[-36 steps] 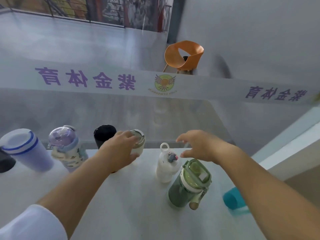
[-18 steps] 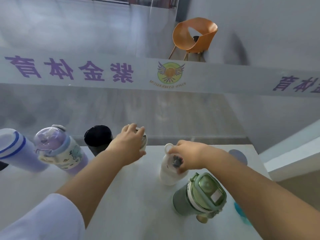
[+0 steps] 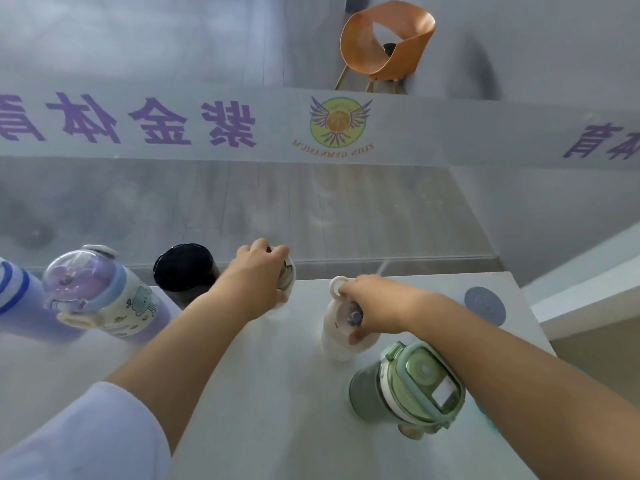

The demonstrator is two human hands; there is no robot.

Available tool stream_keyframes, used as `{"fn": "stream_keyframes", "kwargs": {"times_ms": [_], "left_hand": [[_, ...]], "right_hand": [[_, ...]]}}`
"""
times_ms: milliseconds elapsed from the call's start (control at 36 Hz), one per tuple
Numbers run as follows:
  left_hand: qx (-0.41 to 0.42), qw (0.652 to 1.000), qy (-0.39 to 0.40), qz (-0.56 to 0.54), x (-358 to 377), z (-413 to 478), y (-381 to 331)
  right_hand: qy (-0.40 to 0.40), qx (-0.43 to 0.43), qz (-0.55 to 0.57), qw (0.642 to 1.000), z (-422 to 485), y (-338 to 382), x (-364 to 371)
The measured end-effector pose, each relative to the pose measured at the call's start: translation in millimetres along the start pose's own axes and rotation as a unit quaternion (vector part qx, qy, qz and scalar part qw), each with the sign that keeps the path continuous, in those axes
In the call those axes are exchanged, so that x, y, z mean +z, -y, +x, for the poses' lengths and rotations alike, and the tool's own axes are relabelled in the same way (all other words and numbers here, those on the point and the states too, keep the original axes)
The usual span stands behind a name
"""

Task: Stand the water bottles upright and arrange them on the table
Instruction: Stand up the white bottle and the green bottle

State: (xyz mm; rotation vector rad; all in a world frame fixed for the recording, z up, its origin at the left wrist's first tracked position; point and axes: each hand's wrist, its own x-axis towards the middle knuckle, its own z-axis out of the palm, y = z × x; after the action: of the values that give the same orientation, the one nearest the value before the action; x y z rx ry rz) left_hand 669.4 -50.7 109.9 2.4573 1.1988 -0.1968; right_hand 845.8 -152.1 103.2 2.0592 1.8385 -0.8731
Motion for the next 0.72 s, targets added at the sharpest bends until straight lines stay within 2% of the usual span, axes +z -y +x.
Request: {"fn": "stream_keyframes", "kwargs": {"times_ms": [417, 722], "left_hand": [[0.047, 0.999, 0.004, -0.026, 9.0, -15.5, -4.4], [0.052, 0.998, 0.008, -0.031, 11.7, -17.2, -4.7]], "right_hand": [[-0.069, 0.063, 0.092, 0.991, 10.1, -16.6, -6.7], [-0.068, 0.061, 0.066, 0.994, 7.1, -25.1, -11.9]]}}
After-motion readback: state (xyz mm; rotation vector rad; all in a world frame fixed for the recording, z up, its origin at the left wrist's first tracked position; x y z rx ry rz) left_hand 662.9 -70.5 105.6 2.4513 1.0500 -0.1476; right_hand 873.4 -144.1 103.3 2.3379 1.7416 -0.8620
